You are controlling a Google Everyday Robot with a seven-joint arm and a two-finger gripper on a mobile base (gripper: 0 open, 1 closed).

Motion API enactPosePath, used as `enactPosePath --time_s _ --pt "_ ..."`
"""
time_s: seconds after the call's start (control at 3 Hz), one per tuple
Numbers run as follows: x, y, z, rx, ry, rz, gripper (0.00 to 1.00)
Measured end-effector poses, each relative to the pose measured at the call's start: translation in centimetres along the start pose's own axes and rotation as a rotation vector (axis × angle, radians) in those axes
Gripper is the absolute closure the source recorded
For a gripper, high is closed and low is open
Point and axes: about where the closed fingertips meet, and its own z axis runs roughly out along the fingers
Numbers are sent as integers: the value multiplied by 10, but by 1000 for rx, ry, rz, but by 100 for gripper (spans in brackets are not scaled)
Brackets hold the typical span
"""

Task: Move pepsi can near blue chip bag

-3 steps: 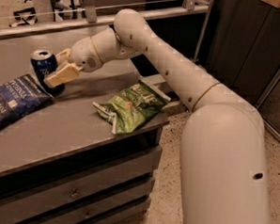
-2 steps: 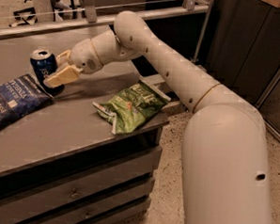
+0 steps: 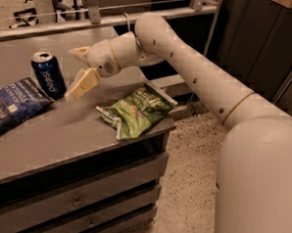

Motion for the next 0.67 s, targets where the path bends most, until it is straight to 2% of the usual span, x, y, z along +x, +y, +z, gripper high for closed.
enactPosePath --time_s 0.33,0.67 --pt "-5 -3 -59 136 -56 -56 0" --pt "0 -3 -76 166 -54 -64 0"
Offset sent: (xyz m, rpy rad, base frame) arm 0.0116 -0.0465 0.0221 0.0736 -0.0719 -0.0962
